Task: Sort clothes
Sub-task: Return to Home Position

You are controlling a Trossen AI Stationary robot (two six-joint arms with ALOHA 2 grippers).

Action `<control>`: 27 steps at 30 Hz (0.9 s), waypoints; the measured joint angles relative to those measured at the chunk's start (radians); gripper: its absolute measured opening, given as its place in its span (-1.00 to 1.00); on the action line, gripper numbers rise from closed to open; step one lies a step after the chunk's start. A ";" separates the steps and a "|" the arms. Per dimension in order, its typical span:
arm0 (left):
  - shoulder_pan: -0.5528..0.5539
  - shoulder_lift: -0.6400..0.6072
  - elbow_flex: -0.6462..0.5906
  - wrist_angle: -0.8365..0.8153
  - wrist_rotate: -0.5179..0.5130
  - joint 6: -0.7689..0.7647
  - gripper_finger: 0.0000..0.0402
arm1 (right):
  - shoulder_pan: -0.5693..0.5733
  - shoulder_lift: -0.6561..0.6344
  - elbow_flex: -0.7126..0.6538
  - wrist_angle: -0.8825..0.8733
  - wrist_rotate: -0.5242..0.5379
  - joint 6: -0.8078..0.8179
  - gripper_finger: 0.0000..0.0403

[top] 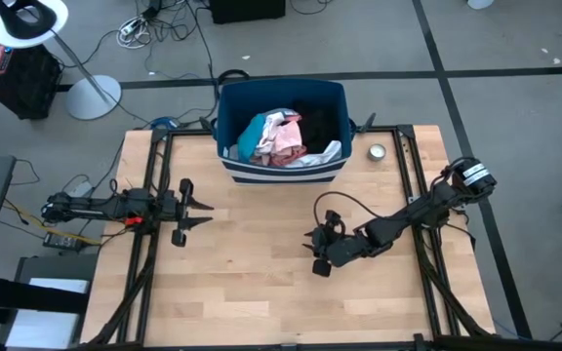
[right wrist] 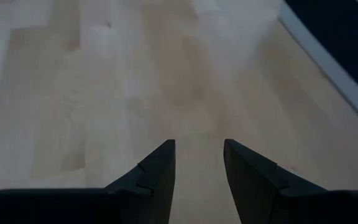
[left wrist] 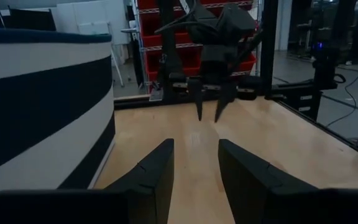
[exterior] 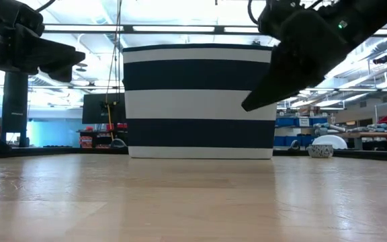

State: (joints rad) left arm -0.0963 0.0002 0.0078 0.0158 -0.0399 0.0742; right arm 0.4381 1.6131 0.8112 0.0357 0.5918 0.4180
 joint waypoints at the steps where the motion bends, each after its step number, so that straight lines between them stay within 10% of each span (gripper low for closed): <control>1: 0.000 0.000 0.000 0.000 0.000 0.000 -0.35 | -0.003 -0.005 0.000 -0.007 0.007 -0.001 -0.32; 13: 0.000 0.000 0.000 0.000 0.000 0.000 -0.35 | -0.049 -0.155 -0.100 0.021 -0.024 -0.082 -0.32; 27: 0.000 0.000 0.000 0.002 -0.001 0.000 -0.35 | -0.111 -0.564 -0.681 0.761 -0.059 -0.128 -0.32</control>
State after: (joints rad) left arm -0.0963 0.0003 0.0074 0.0174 -0.0406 0.0746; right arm 0.3266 1.0489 0.1299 0.7964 0.5324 0.2900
